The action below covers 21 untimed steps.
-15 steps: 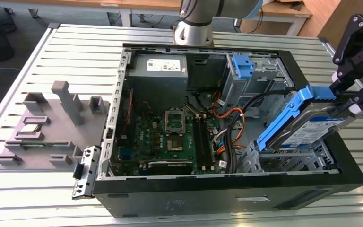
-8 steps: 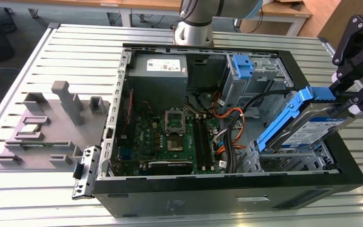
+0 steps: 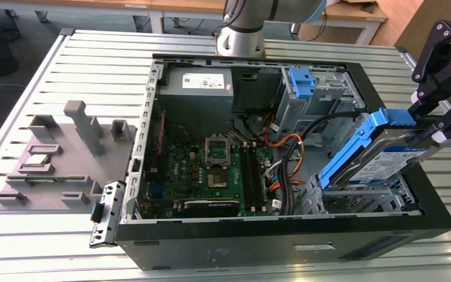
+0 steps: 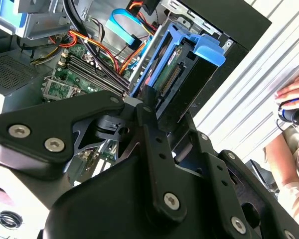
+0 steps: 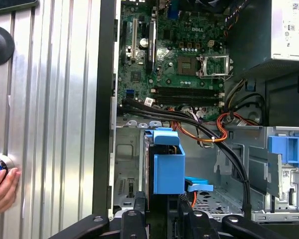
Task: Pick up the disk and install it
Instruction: 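Insert the disk into the insertion slot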
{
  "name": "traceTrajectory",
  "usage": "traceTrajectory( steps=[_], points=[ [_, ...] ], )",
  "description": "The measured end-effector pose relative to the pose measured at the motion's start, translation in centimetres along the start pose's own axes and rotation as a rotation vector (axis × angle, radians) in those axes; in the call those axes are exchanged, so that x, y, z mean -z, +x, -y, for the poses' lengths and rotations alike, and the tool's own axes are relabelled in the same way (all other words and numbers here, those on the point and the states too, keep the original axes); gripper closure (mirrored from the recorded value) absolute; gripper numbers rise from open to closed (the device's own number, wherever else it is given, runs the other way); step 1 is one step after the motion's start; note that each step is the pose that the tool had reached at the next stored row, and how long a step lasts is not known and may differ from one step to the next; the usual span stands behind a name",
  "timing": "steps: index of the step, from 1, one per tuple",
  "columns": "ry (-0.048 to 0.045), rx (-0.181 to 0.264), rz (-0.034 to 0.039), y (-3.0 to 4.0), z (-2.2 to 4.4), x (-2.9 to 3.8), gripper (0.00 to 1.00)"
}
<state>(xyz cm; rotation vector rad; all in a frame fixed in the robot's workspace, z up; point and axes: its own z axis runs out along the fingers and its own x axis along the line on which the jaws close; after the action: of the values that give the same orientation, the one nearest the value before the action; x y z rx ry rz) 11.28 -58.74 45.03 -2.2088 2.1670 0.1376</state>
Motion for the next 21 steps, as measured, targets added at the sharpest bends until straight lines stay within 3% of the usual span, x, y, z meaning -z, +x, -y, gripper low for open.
traceTrajectory(
  steps=[10, 21],
  points=[
    [0.0004, 0.000, 0.0000, 0.06, 0.02, -0.62, 0.65],
    [0.0016, 0.000, 0.0000, 0.20, 0.06, -2.12, 0.65]
  ],
)
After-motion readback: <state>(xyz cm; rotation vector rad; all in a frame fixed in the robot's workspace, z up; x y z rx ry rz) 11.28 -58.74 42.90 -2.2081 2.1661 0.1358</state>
